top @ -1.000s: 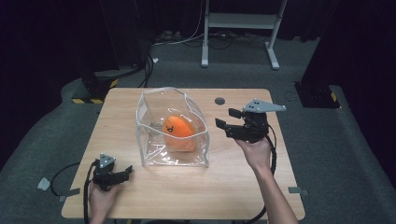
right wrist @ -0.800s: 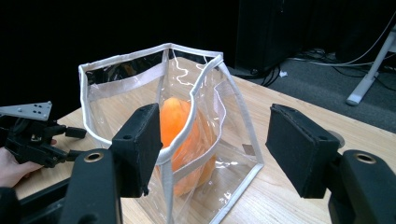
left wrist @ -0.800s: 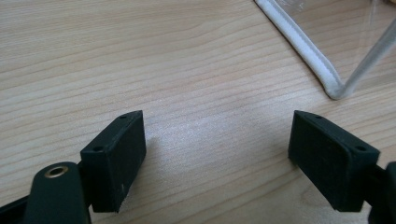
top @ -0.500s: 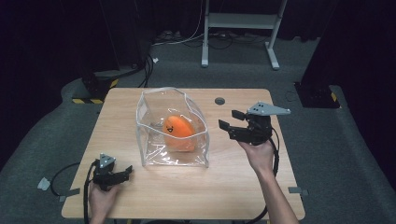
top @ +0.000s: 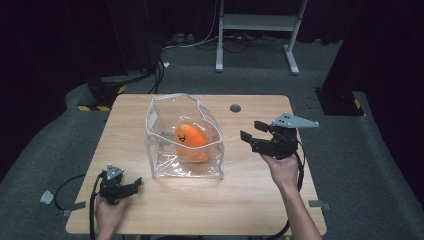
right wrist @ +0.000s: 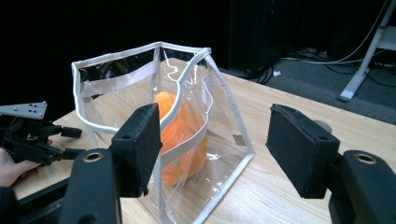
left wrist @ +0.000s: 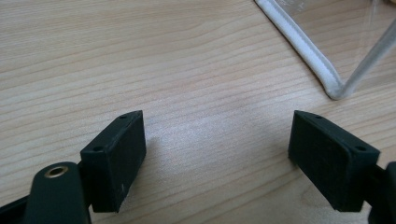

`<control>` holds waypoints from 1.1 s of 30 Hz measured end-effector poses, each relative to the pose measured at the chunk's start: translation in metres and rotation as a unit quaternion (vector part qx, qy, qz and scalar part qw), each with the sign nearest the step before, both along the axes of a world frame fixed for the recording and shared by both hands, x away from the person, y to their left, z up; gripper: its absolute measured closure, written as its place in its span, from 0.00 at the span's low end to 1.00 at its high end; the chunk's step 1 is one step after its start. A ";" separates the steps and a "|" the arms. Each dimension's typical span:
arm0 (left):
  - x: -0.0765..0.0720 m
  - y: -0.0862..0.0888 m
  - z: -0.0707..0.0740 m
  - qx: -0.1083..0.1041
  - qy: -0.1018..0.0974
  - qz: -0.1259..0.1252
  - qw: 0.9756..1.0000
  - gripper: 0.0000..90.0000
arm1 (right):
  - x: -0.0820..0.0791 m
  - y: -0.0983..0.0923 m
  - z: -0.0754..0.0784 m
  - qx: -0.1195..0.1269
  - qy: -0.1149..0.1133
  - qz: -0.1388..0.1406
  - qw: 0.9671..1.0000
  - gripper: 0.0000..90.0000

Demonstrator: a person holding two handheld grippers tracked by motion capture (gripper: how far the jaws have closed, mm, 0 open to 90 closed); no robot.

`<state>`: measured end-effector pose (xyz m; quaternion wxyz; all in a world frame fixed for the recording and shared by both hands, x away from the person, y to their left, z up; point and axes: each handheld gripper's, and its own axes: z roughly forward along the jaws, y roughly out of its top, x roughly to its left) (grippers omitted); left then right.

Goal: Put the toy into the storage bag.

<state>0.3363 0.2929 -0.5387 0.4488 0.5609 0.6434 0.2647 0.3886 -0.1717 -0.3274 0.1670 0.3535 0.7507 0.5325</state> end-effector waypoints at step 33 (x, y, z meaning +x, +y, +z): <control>0.000 0.000 0.000 0.000 0.000 0.000 1.000 0.21 | -0.011 -0.015 -0.004 0.009 -0.009 -0.013 1.000 0.39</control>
